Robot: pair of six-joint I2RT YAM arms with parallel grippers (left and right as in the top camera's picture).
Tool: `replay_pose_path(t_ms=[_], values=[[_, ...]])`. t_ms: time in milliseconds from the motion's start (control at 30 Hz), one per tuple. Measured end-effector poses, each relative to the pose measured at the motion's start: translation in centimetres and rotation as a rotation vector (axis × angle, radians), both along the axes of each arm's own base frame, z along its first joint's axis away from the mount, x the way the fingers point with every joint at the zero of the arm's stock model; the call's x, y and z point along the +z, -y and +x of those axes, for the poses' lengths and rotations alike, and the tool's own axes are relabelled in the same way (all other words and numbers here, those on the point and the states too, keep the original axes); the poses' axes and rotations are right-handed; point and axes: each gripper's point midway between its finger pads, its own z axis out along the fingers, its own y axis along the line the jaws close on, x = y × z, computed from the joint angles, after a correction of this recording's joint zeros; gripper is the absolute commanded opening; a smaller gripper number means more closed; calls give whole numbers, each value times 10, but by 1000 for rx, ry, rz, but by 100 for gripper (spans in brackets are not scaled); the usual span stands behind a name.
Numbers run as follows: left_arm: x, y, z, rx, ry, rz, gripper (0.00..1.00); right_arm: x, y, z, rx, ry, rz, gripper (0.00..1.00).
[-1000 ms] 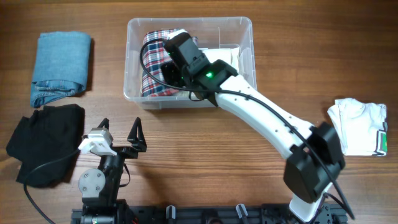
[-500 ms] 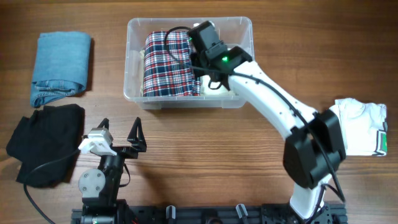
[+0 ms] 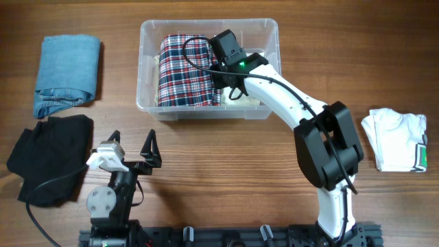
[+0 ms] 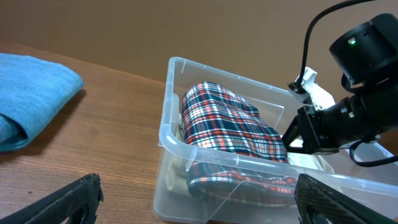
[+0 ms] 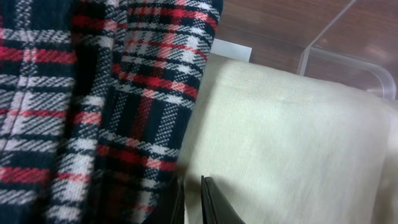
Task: Pack container
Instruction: 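Press the plaid shirt flat with the right gripper, then release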
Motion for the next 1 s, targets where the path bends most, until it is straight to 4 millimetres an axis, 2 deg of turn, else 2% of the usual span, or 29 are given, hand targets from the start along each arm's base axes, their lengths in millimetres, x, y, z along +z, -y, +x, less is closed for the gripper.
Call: replay_pose_path(t_ms=[33,100,133,333,433,833,1000], values=[[0,0,0,0,0,0,100,0,0,1,0,3,2,13],[0,0,0,0,0,0,100,1,-3,2,4,9,14,42],[0,0,0,0,0,0,100,2,-4,3,11,11,14,50],[0,0,0,0,0,0,100,1,-3,3,24,7,18,77],[0,0,0,0,0,0,100,1,-4,2,41,2,23,99],[0,0,0,0,0,0,100,0,-14,-3,129,-23,55,100],[0,0,0,0,0,0,100,3,-11,-5,127,-38,43,100]])
